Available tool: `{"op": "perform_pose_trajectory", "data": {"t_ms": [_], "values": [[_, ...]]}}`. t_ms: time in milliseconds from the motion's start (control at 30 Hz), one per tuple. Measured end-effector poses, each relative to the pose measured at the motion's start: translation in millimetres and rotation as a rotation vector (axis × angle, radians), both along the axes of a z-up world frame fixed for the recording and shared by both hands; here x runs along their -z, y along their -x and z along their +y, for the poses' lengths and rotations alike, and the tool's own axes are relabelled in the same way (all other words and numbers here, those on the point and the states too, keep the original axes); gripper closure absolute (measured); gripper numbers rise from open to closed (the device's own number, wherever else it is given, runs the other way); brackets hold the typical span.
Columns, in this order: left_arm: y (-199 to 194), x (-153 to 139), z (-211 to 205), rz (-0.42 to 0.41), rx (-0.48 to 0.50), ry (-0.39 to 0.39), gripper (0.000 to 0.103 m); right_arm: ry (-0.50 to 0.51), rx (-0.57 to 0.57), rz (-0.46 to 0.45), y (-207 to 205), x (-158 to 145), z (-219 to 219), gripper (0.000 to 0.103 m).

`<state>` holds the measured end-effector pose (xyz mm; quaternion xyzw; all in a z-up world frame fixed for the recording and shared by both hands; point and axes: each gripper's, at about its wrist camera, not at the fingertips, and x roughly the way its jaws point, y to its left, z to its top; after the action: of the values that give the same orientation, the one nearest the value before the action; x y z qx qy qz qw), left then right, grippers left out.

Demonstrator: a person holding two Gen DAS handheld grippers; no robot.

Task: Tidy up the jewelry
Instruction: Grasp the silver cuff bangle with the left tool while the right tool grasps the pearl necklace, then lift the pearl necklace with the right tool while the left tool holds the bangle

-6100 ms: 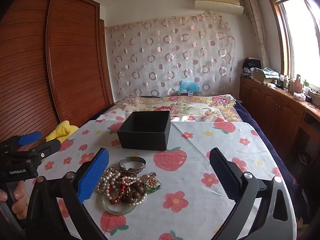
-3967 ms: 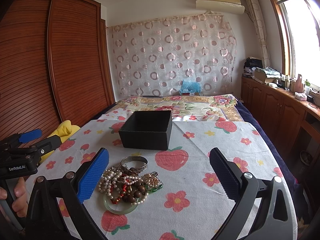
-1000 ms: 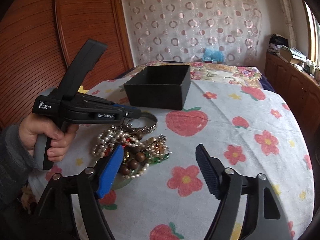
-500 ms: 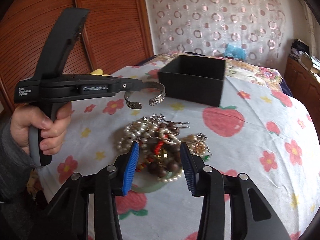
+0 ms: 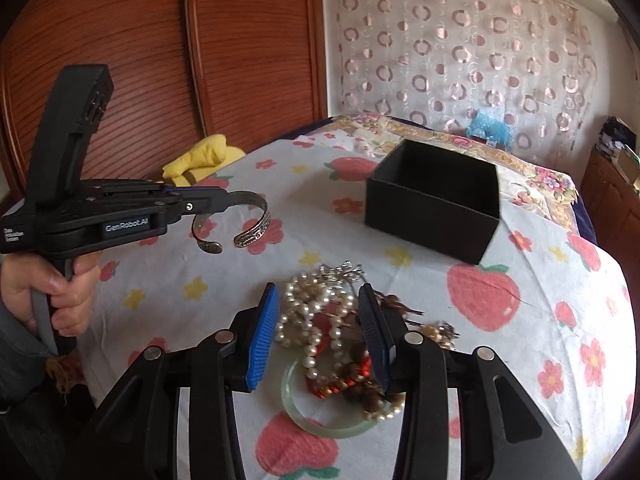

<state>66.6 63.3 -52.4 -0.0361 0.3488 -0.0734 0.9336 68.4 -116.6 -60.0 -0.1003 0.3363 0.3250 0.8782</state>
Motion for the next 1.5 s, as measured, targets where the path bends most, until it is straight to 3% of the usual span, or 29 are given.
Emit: {"op": "perform_pose_trajectory", "data": {"t_ms": [233, 500, 600, 800, 1500], "values": [[7, 8, 8, 0.006, -0.011, 0.018, 0.098, 0.061, 0.000, 0.039, -30, 18, 18, 0.061], [9, 11, 8, 0.006, -0.010, 0.018, 0.098, 0.125, -0.011, 0.051, -34, 29, 25, 0.079], [10, 13, 6, 0.010, -0.008, 0.014, 0.098, 0.132, -0.021, 0.040, -30, 26, 22, 0.094], [12, 13, 0, 0.009, -0.003, 0.013, 0.098, 0.130, -0.025, 0.022, -28, 19, 14, 0.094], [15, -6, -17, -0.035, 0.026, 0.011, 0.098, 0.001, 0.054, -0.194, -9, -95, -42, 0.094]]}}
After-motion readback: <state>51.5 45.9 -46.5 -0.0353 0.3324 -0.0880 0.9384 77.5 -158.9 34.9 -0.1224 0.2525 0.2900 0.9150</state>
